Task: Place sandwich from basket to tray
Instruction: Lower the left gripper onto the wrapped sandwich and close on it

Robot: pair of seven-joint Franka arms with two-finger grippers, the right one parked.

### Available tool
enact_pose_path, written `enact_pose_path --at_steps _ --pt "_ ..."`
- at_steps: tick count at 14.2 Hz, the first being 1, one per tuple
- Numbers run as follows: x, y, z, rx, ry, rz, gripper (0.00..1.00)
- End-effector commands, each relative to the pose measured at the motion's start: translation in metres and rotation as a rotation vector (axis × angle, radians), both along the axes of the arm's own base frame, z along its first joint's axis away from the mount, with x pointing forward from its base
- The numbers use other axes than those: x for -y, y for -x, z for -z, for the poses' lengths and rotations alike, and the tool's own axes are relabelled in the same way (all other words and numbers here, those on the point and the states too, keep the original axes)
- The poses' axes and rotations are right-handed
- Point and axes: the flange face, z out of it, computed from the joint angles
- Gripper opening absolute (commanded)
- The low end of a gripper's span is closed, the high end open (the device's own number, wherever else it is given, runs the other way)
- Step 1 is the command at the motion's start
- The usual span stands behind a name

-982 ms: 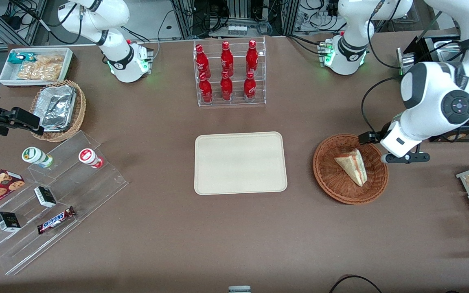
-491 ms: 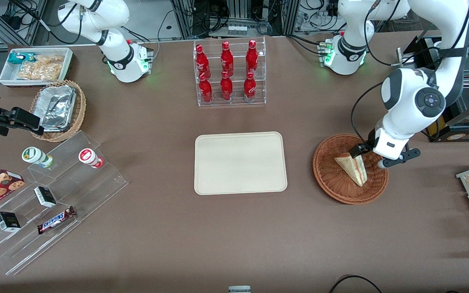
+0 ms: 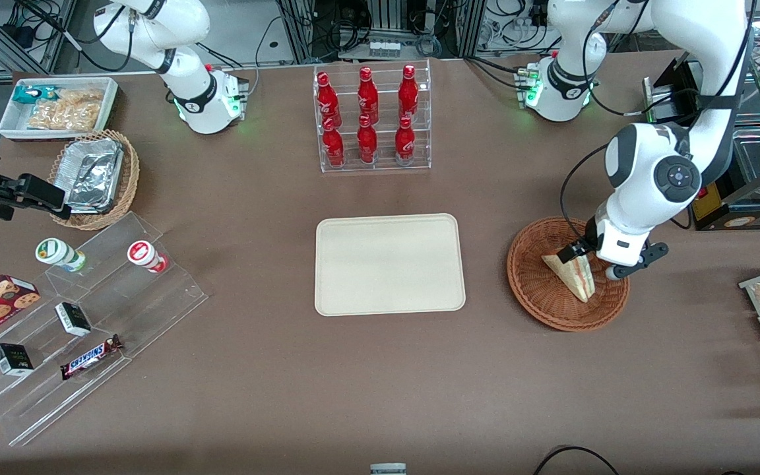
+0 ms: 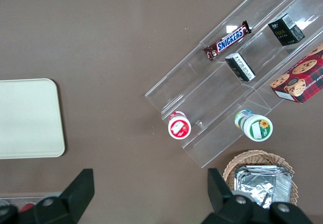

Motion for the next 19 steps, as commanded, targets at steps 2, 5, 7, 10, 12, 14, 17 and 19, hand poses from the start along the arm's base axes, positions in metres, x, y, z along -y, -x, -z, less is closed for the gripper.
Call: enact_pose_path --at_steps 2,5,7,10,12,14,17,19 --pt "-0.002 -0.003 0.024 -0.008 -0.005 -0.071 1.00" --pt "-0.004 -0.005 0.035 -0.019 -0.004 -0.111 1.00" --pt "-0.003 -0.010 0.040 -0.021 -0.003 -0.135 0.61" --pt "-0.001 -0.016 0.042 -0.022 -0.008 -0.224 0.13" --pt "-0.001 -0.017 0.039 -0.017 -0.009 -0.219 0.09" --pt "0.002 -0.020 0.023 0.005 -0.011 -0.171 0.08" --pt "0.011 -0.025 -0.001 0.031 0.000 -0.012 0.07" --pt "0.043 -0.031 -0.013 -0.001 -0.001 0.104 0.09"
